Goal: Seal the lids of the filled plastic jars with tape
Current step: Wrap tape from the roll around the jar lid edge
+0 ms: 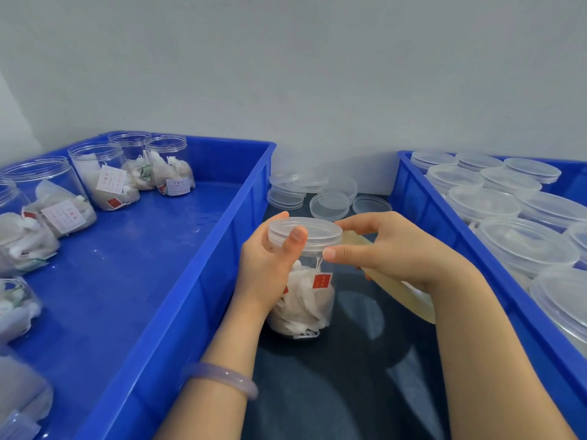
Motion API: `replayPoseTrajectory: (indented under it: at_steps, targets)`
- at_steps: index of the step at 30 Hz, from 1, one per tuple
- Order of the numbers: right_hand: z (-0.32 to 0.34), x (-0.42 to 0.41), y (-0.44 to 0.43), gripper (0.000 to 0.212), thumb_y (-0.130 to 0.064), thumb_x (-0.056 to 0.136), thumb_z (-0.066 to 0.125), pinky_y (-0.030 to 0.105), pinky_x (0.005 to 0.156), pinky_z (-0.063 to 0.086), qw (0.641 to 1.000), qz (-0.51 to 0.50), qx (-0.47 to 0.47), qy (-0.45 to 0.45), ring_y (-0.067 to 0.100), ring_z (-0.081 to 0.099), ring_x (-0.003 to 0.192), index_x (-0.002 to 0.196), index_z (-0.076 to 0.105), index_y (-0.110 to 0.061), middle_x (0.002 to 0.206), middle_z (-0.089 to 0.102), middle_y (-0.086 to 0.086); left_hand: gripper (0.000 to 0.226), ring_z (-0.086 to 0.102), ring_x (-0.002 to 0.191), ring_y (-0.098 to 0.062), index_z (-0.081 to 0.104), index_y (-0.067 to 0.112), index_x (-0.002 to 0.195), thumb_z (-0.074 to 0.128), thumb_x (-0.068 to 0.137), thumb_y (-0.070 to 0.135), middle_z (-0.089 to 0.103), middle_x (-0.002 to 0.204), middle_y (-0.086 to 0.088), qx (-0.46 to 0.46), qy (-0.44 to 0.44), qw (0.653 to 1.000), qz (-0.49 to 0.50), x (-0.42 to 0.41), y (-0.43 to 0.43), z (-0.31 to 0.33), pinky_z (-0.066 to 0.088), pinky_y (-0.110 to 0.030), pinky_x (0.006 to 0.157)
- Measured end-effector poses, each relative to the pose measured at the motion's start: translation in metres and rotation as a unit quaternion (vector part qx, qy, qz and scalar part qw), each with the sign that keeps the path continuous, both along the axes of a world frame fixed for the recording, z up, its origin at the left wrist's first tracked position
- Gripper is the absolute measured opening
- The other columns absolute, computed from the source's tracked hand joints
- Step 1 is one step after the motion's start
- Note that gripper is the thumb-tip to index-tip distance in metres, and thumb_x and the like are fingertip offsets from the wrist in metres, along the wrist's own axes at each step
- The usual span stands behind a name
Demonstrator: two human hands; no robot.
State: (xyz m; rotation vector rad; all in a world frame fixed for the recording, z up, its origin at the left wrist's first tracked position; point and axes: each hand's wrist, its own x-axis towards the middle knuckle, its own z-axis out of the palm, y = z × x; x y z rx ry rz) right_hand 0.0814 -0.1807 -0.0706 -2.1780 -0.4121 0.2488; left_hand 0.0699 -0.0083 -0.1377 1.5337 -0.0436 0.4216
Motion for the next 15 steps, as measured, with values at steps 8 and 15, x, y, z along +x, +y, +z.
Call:
replayPoseTrajectory:
  at_steps: [8, 15]
  targets:
    - [-0.008, 0.003, 0.013, 0.054, -0.064, 0.048, 0.075, 0.027, 0.069, 0.052, 0.999, -0.007, 0.027, 0.016, -0.008, 0.064, 0.072, 0.096, 0.068, -0.04, 0.083, 0.068, -0.026, 0.119, 0.065, 0.099, -0.006, 0.059, 0.011, 0.121, 0.059, 0.036, 0.092, 0.067, 0.112, -0.001, -0.003, 0.002, 1.0, -0.027, 0.0, 0.01, 0.003, 0.052, -0.018, 0.082]
    - [-0.001, -0.003, 0.014, 0.05, -0.067, 0.055, 0.071, 0.023, 0.062, 0.049, 0.999, -0.04, -0.026, -0.011, -0.002, 0.063, 0.065, 0.094, 0.068, -0.035, 0.071, 0.067, -0.018, 0.114, 0.047, 0.107, 0.004, 0.038, 0.027, 0.141, 0.056, 0.047, 0.089, 0.046, 0.122, 0.022, 0.083, 0.013, 0.995, 0.057, -0.007, -0.008, 0.012, 0.039, -0.002, 0.067]
